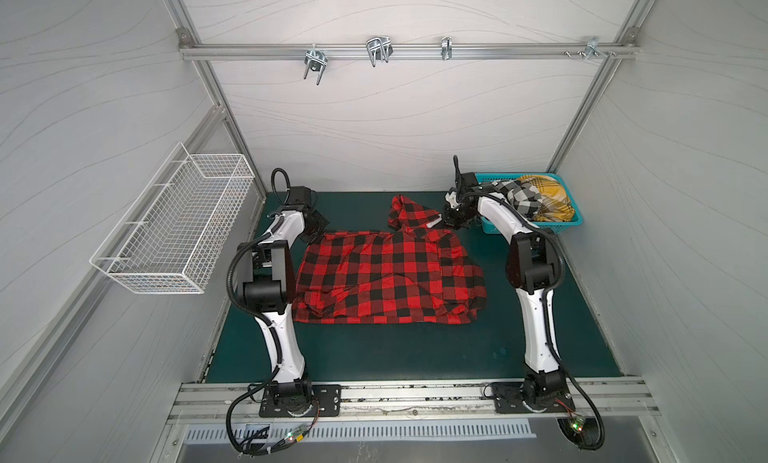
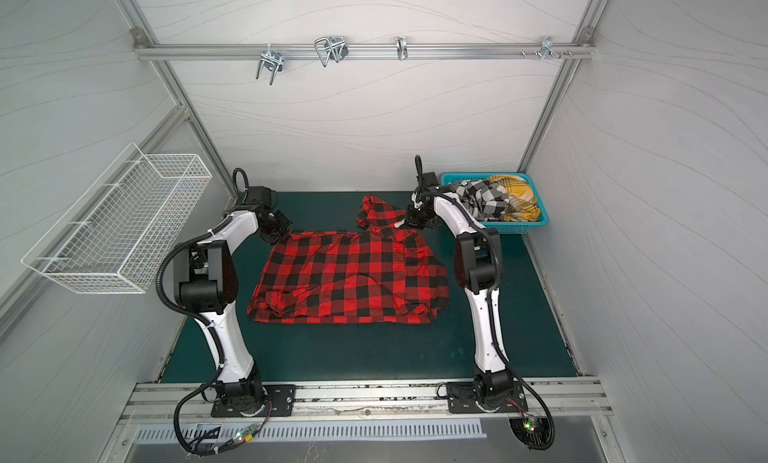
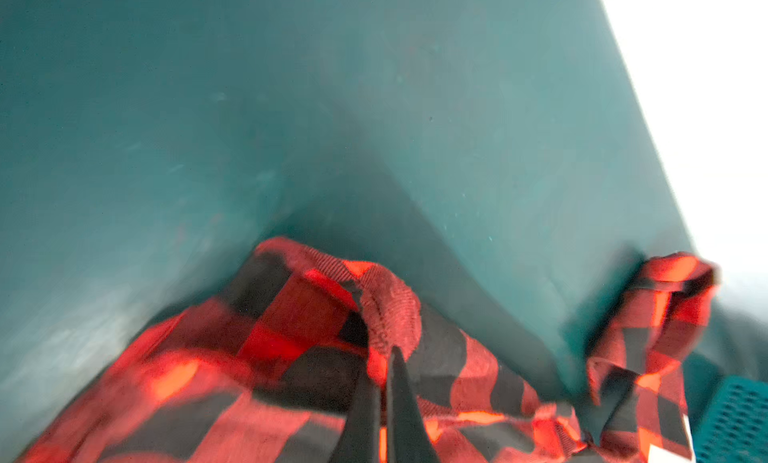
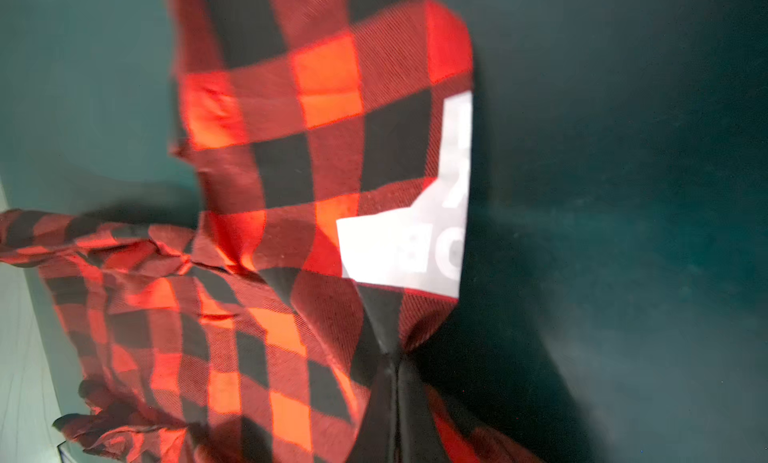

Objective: Fold and stack the long sleeve shirts

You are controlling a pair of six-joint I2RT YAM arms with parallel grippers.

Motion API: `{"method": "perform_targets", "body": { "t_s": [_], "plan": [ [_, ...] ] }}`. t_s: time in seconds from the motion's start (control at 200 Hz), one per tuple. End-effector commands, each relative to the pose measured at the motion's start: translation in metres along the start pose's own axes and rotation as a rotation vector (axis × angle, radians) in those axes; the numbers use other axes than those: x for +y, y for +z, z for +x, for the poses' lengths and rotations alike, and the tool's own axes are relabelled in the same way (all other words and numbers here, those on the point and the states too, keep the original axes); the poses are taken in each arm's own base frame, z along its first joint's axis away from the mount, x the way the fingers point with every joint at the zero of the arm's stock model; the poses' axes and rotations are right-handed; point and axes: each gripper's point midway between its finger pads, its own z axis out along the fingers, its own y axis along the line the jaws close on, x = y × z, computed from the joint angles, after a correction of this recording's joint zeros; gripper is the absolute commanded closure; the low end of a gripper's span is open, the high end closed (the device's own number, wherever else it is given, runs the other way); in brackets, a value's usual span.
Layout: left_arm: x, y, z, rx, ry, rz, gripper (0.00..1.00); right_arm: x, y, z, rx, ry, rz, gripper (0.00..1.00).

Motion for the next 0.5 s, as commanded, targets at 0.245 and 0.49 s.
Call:
{"method": "perform_targets", "body": {
  "t_s": [0.245,0.49],
  "plan": [
    [0.015,-0.053,-0.007,-0.188,-0.106,0.093,1.00,0.012,-0.047,0.037,-0.052,0.011,0.115,1.00],
    [0.066,-0.070,0.024,-0.169,-0.141,-0.011,1.00,-0.008,-0.058,0.099,-0.021,0.089,0.183,1.00]
  ]
}}
